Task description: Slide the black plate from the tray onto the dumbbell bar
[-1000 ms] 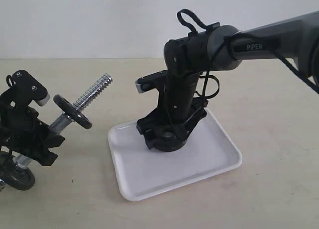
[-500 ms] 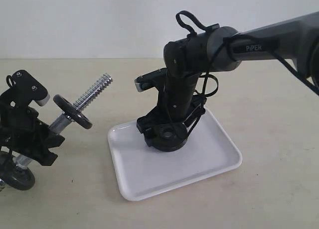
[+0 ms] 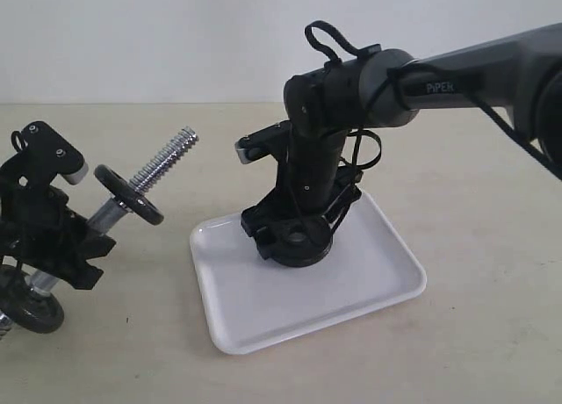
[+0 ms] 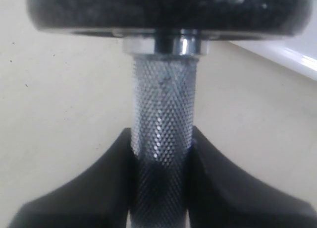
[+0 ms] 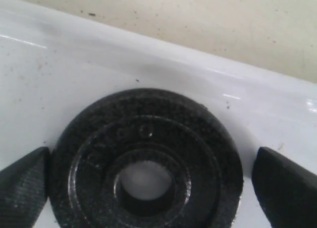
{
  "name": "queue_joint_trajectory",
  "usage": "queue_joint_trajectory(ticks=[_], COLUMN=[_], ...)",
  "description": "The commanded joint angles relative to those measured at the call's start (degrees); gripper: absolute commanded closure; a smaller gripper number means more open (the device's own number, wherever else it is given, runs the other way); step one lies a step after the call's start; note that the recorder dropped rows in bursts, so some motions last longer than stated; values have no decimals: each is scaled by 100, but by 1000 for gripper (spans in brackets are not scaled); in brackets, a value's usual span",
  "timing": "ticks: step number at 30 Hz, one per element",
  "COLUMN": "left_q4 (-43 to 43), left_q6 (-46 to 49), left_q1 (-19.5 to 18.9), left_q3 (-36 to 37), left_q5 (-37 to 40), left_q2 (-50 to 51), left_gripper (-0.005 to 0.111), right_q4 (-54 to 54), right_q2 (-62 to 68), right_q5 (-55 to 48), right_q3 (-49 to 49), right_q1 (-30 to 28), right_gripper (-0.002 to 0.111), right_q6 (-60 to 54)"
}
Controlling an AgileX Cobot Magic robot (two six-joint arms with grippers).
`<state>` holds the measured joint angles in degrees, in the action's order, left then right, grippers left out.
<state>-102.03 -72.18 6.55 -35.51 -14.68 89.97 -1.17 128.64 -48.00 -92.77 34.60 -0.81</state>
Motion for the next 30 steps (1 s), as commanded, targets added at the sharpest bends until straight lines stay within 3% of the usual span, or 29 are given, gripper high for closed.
queue_joint_trajectory(ticks=[1,13,30], left_q4=[209,209,209], left_q6=[-150,-150,-162], left_q1=[0,0,0], left_q3=[-306,-305,-305], left_q5=[-220,-220,-220], left_q2=[-327,-327,-327], left_gripper=[102,102,102], right_q4=[-8,-8,39], right_q2=[333,333,333], right_q5=[-162,-1224,-399], right_q3=[121,121,121], right_q1=[-26,-26,-26], right_gripper=[3,3,3], right_q6=[22,30,-279])
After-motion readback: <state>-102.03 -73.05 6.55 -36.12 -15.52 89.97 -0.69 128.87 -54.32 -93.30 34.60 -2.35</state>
